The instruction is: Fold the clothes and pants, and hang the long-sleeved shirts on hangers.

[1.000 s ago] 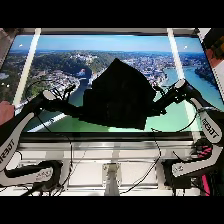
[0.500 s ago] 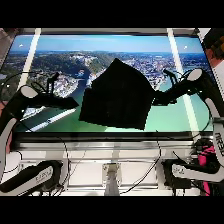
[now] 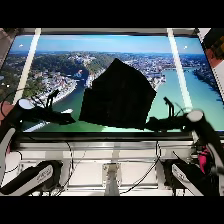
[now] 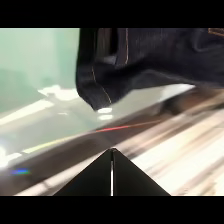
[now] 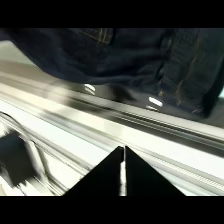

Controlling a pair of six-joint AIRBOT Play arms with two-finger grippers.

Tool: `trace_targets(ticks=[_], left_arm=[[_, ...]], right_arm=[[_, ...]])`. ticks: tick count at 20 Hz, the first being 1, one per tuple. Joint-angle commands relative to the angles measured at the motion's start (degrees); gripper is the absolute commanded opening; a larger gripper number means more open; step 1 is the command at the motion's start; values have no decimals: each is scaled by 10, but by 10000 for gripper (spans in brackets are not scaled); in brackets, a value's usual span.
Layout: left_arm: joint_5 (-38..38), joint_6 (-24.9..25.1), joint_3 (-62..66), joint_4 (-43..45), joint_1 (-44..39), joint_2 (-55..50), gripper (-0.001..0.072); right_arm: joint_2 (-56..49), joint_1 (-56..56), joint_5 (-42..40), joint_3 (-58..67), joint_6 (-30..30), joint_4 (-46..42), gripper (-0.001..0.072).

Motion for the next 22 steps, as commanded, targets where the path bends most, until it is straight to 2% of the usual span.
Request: trace_targets(ticks=[1, 2, 3, 7, 10, 16, 18, 21, 22], left_arm=[[19, 23, -64, -112, 55, -1, 317], [28, 18, -66, -114, 57, -1, 554], [37, 7, -66, -115, 56, -2, 562], [65, 5, -67, -143, 32, -19, 562], [68, 5, -67, -186, 12, -48, 561], [95, -16, -67, -188, -27, -123, 553], [95, -17, -66, -188, -33, -145, 471], [95, -36, -66, -191, -36, -156, 442], [96, -35, -66, -192, -36, -156, 399]], right_arm=[[61, 0, -142, -128, 28, 88, 427], [57, 0, -163, -130, 58, 85, 670], [50, 0, -179, -129, 79, 84, 686], [13, 0, -214, -128, 123, 90, 688], [-7, 0, -214, -123, 124, 100, 687], [-15, 0, -231, -112, 124, 109, 687], [-15, 0, -237, -112, 124, 121, 686], [-15, 0, -237, -112, 124, 125, 685], [-15, 0, -240, -112, 124, 125, 685]])
